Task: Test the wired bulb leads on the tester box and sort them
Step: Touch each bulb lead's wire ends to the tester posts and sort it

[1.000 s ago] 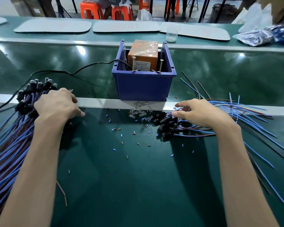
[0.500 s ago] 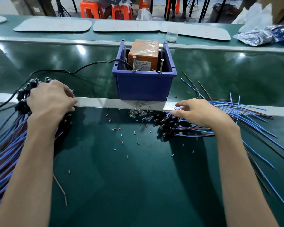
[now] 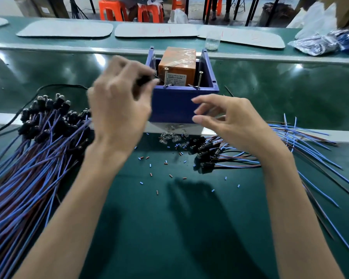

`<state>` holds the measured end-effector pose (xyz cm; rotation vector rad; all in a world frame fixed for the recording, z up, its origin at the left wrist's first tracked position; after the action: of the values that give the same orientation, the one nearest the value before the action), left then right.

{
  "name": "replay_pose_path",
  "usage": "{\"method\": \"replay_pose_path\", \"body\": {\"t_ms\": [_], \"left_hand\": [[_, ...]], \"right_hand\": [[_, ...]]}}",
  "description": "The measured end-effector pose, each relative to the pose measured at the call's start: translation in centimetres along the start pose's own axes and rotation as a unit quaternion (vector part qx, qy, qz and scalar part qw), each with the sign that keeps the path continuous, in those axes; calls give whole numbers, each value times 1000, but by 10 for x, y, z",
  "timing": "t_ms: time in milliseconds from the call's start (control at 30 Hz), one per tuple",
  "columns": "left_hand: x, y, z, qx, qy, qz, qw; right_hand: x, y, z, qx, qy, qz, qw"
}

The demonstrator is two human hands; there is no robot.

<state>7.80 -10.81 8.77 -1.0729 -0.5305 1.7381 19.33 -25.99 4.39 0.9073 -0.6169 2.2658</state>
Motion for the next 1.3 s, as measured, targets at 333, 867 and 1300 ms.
{"method": "replay_pose_path", "body": {"t_ms": [333, 867, 1300], "left_hand": [[-51, 24, -25, 102, 421, 41, 900], [-10, 52, -73, 78, 676, 593, 431], [10, 46, -71, -17, 685, 546, 483]], "right_hand": [[28, 2, -8, -15, -395, 76, 915], [9, 5, 20, -45, -327, 68, 942], [3, 1, 18, -47, -472, -22, 880]]}}
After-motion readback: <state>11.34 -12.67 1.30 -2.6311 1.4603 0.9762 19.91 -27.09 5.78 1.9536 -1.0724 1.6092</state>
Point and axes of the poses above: each hand's wrist, its own y-axis away from the middle knuckle, its own z-axis out of the back of the hand, x = y × z, the point moved 6 cm from there along -y, towards the middle knuckle
